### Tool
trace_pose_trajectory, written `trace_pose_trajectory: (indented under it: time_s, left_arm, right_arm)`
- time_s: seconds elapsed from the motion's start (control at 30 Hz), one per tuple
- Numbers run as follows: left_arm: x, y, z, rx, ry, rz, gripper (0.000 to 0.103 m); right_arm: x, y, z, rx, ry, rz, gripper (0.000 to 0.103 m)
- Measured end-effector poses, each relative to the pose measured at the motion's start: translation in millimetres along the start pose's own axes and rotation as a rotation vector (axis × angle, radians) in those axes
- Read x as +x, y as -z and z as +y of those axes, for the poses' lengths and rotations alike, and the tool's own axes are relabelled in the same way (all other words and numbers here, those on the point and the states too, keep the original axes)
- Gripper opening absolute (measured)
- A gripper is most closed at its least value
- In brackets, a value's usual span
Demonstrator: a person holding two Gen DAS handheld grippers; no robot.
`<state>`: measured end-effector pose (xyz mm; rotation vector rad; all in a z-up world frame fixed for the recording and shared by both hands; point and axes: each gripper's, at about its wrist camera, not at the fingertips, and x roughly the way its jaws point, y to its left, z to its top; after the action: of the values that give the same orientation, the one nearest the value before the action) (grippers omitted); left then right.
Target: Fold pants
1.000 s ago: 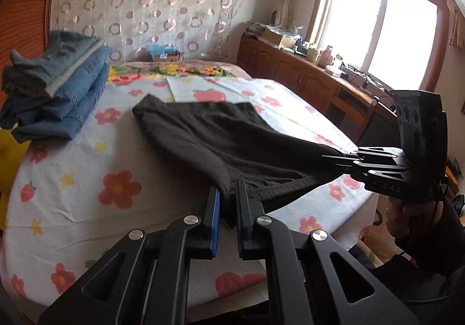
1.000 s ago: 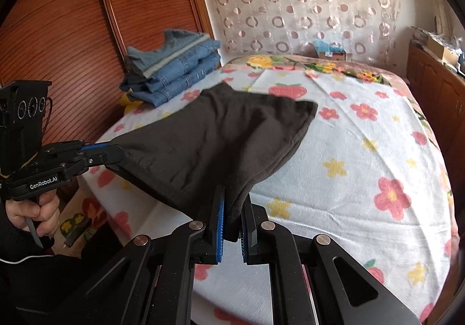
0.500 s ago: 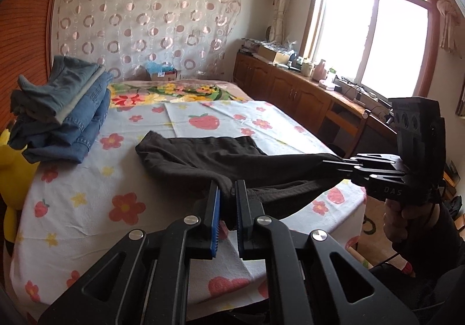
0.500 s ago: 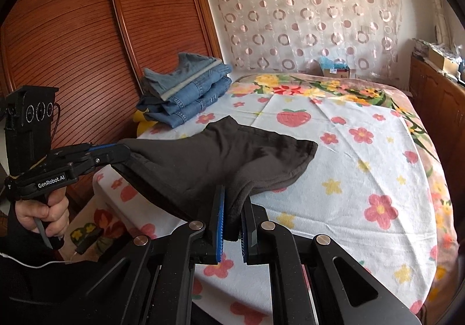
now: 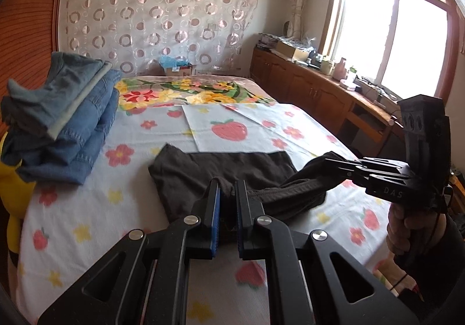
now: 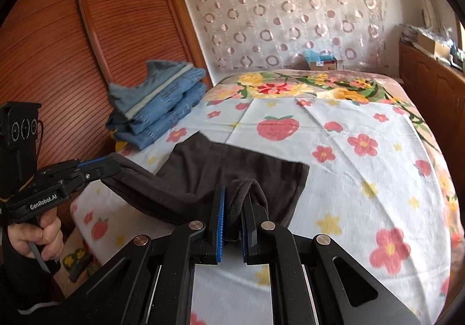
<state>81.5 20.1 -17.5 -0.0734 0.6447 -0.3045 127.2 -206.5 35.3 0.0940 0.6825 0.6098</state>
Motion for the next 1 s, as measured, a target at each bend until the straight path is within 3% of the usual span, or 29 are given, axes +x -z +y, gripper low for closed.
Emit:
trace_pose_trajectory:
  time_s: [0.43,0.57,0.6,0.67,0.7,0.77,0.83,1.0]
  left_arm:
    - [49.1,-14.6,18.9,-0.015,-0.051,0.069,0.011]
    - [49.9,-14.3,20.2,-0.012,-0.065,0.069,0.018]
    - [49.6,-13.9,20.7,-0.009,-0.069,0.070,0.023]
    - [47.4,-13.1,22.4,-0.007,-0.080,0.067,0.035]
    - [45.5,-12.4,23.2,-0.009,-0.078,0.062,0.046]
    - [43.0,-10.7,25.0,-0.014,-0.061,0.061,0.056]
    - [41.3,-7.7,26.0,-0.015,-0.060,0.066,0.075]
    - [40.3,4.0,27.2,-0.022,-0.059,0.073,0.075]
  right_arm:
    - [49.2,-14.7,-8.5,0.000,0.047,0.059,0.012]
    - [48.6,-15.8,-7.3,-0.021,0.062,0.053,0.030]
    - [45.3,-15.8,-9.5,-0.024,0.068,0.047,0.037]
    - [38.5,-15.6,-11.4,-0.031,0.071,0.027,0.038]
    - [35.1,-14.7,-13.0,-0.032,0.069,0.021,0.038]
    - [28.6,-11.6,-16.2,-0.032,0.075,0.010,0.039]
    - [24.7,-6.3,-19.5,-0.036,0.083,0.005,0.039]
    - [15.8,6.2,-26.1,-0.028,0.091,0.013,0.039]
